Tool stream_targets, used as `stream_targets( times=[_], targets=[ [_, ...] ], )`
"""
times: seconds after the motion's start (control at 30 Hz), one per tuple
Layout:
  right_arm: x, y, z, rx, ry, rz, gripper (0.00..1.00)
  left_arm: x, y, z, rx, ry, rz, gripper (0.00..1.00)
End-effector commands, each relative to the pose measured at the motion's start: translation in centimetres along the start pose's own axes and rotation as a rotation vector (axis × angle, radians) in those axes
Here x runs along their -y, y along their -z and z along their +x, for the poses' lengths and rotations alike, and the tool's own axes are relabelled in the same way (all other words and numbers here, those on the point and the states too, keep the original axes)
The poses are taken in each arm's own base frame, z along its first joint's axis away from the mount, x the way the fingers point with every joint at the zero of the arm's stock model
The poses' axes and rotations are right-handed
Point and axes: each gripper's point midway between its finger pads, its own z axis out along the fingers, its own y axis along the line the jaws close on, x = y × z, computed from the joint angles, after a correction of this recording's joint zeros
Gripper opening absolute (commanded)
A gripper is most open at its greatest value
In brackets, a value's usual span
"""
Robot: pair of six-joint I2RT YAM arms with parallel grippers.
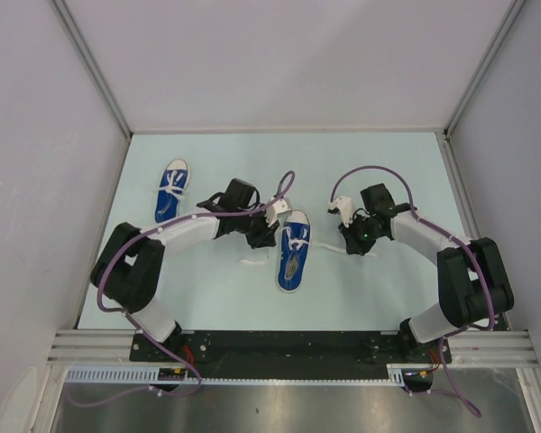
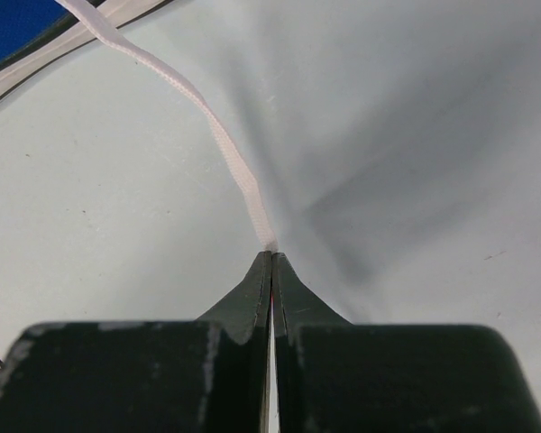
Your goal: Tie the shoes
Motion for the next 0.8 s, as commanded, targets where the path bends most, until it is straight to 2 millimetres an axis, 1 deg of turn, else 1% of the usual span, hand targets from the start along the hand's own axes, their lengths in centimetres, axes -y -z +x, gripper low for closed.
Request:
stream_targets(
  times=[0.0, 0.03, 0.07, 0.17, 0.23, 0.33, 0.4, 0.47, 0.53, 0.57, 0.63, 0.77],
  targets=[
    [0.1, 0.6, -0.4, 0.021, -0.001, 0.002, 0.00, 0.1, 0.8, -3.8, 0.124, -0.057, -0.004, 0.12],
    [0.0, 0.6, -0.3, 0.020, -0.007, -0.001, 0.00, 0.2, 1.1, -4.1, 0.141, -0.055, -0.003, 0.06],
    [0.0, 0.6, -0.3, 0.021, -0.012, -0.005, 0.00, 0.6, 1.7, -5.0, 0.176, -0.073, -0.007, 0.01],
    [0.0, 0.7, -0.3, 0.030, -0.036, -0.013, 0.00, 1.2, 2.5, -6.3, 0.245, -0.068, -0.006, 0.00],
    [0.0, 1.0, -0.3, 0.043, -0.057, -0.022, 0.00, 1.4, 2.6, -6.8, 0.279, -0.051, -0.007, 0.00],
    [0.2, 1.5, -0.7, 0.075, -0.096, -0.029, 0.00, 1.8, 2.4, -6.7, 0.292, -0.034, 0.000, 0.00],
    [0.3, 1.9, -1.0, 0.096, -0.123, -0.027, 0.00, 2.1, 2.1, -6.2, 0.282, -0.032, 0.007, 0.00],
    [0.9, 2.6, -1.9, 0.139, -0.132, 0.004, 0.00, 2.3, 2.1, -5.9, 0.290, -0.035, 0.010, 0.00],
    [1.7, 3.5, -3.4, 0.205, -0.114, 0.050, 0.00, 2.6, 2.1, -5.9, 0.293, -0.048, 0.014, 0.00],
    [2.0, 3.7, -4.1, 0.230, -0.108, 0.069, 0.00, 2.7, 2.1, -5.6, 0.286, -0.049, 0.018, 0.00],
    [2.9, 4.4, -5.8, 0.293, -0.094, 0.113, 0.00, 2.9, 2.2, -5.6, 0.290, -0.071, 0.017, 0.00],
    [3.8, 5.1, -9.7, 0.378, -0.068, 0.147, 0.00, 3.4, 2.2, -5.3, 0.283, -0.096, 0.028, 0.00]
  ],
)
